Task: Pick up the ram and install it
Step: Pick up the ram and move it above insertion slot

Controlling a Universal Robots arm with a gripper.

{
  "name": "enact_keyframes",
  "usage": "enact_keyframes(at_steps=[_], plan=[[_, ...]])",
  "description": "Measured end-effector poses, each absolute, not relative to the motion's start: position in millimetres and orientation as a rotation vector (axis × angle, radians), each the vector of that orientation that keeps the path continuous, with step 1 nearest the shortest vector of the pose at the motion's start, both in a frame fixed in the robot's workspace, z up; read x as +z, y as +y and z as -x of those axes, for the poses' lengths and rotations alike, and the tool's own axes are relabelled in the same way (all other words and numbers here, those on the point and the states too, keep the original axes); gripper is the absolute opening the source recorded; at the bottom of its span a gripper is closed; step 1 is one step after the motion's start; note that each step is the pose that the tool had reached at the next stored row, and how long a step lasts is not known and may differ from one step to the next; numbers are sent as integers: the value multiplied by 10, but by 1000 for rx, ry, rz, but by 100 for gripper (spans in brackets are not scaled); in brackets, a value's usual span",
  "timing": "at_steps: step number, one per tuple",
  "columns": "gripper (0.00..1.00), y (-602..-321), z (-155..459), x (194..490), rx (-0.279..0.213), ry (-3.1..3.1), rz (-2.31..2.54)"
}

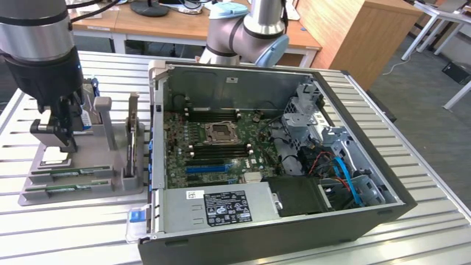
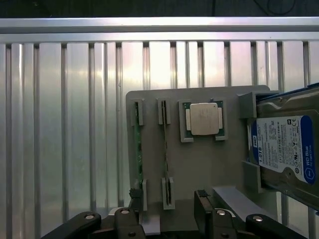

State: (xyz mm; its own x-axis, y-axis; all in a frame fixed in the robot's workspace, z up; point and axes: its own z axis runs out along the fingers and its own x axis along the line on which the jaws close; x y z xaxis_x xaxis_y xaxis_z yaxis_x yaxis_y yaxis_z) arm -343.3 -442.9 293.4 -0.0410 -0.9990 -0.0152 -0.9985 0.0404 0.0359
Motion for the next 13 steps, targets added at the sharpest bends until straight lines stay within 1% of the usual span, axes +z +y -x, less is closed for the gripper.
enact_keyframes(at_steps=[6, 13], plan=[[53, -4429, 3440, 2830, -57, -2256, -2166], [53, -4443, 3441, 2830, -57, -2256, -2166]])
